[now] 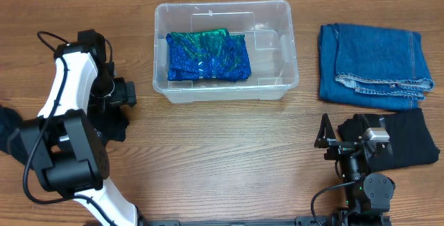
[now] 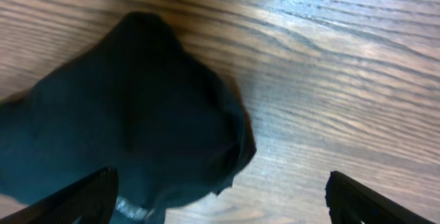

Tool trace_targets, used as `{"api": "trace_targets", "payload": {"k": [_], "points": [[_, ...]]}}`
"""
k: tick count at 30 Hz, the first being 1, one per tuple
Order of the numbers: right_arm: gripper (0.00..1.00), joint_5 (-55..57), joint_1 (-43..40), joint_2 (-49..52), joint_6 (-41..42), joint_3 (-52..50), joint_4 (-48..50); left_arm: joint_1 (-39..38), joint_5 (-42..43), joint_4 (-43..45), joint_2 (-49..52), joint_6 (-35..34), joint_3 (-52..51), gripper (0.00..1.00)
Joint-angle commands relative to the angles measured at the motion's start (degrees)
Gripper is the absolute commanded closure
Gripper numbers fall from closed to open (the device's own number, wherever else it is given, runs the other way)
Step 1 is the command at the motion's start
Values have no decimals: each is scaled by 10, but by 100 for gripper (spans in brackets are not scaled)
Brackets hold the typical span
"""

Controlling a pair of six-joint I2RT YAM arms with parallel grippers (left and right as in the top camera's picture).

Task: Pack container
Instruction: 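Move left gripper to the black garment on left and grasp it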

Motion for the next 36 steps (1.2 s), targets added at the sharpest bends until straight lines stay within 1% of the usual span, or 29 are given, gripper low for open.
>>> {"api": "trace_targets", "payload": {"k": [1, 3, 7, 8, 9, 11, 14, 16, 18, 21, 24, 25, 27, 30, 33, 36], "points": [[0, 3, -2, -5, -4, -6, 3, 5, -4, 17, 41, -12, -3, 6], [0, 3, -2, -5, -4, -6, 3, 5, -10, 24, 57, -12, -3, 7], [0, 3, -2, -5, -4, -6, 3, 5, -21, 39, 79, -13, -4, 13], [0, 3, -2, -5, -4, -6, 3, 5, -24, 41, 83, -12, -3, 17], [0, 3, -2, -5, -4, -6, 3, 5, -24, 43, 85, -12, -3, 24], [0, 3, -2, -5, -4, -6, 3, 5, -23, 48, 86, -12, -3, 46], [0, 3, -2, -5, -4, -6, 3, 5, -19, 52, 86, -13, -3, 70], [0, 3, -2, -5, -4, -6, 3, 5, -1, 52, 86, -18, -3, 96], [0, 3, -2, -5, -4, -6, 3, 5, 30, 45, 85, -18, 7, 96], [0, 3, -2, -5, -4, -6, 3, 5, 82, -7, 85, -8, 71, 96], [0, 3, -2, -5, -4, -6, 3, 5, 110, -90, 85, 15, 184, 96], [0, 3, -2, -5, -4, -6, 3, 5, 115, -131, 85, 28, 240, 96], [0, 3, -2, -5, -4, -6, 3, 5, 115, -192, 85, 45, 327, 96], [0, 3, -2, -5, -4, -6, 3, 5, 115, -261, 85, 57, 440, 96], [0, 3, -2, -5, -4, -6, 3, 2, 122, -296, 83, 57, 522, 96], [0, 3, -2, -5, -4, -6, 3, -9, 145, -302, 75, 71, 586, 96]]}}
